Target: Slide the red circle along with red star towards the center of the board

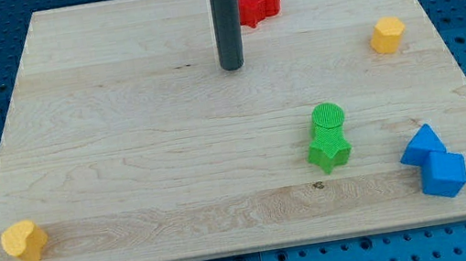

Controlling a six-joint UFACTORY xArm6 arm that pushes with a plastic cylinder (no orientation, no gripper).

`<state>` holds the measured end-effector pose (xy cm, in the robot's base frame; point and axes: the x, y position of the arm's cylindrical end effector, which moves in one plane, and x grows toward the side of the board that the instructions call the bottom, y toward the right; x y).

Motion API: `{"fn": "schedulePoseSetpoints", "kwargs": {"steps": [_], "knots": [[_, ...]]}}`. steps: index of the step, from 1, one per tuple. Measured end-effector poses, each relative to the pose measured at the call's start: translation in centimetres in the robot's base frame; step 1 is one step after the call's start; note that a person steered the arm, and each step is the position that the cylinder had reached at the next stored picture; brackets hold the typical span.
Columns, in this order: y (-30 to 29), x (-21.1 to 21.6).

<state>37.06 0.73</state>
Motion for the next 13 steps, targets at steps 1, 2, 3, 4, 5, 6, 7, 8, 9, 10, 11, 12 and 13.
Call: {"fn": "schedulePoseSetpoints", "kwargs": {"steps": [1,2,3,4,5,6,7,8,9,10,11,12,13], "knots": [[0.0,0.0],[7.1,2.6],[11.9,3.7],[12.1,3.1],[13.9,-1.1],[13.9,-2.5],[13.9,-6.3],[13.9,-8.6],[13.4,-8.6],[11.4,-9.5],[10.3,-9.6],[10.1,-9.6],[10.1,-9.6]]}}
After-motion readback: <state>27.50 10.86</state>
